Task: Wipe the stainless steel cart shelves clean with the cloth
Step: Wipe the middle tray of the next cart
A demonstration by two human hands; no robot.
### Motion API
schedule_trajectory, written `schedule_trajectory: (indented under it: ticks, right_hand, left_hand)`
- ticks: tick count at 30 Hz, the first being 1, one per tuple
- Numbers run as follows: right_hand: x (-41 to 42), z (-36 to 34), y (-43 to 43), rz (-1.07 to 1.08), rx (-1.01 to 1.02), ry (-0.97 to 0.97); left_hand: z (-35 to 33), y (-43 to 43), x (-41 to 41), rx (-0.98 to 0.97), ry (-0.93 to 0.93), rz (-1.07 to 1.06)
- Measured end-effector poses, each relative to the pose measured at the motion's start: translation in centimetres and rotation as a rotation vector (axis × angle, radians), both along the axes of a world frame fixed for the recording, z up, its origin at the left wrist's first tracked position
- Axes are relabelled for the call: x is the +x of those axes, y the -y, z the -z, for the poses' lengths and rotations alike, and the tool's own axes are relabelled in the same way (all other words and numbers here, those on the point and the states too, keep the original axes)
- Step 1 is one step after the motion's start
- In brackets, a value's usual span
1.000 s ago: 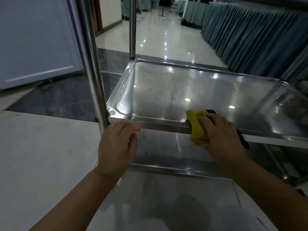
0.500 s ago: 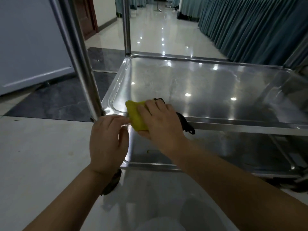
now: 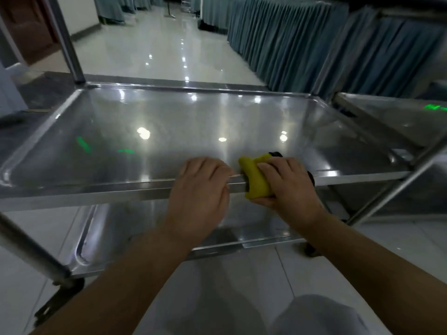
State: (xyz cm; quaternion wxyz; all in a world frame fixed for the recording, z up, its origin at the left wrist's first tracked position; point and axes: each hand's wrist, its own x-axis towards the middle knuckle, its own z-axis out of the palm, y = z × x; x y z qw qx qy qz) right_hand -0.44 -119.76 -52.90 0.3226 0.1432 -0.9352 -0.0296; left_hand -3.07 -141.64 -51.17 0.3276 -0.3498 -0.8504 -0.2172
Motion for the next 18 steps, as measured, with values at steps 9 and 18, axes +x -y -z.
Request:
schedule_trajectory:
  ticks: [9, 18]
  right_hand:
    - [4.0, -1.0, -17.5, 0.224, -0.054, 0.086]
    - [6.1, -2.3, -24.5, 0.438, -0.234, 0.212]
  left_hand:
    - [-0.2, -11.4, 0.5, -0.131, 0.049, 0.077]
    - [-0.1, -10.6, 0.4, -0.185, 0.101, -0.034]
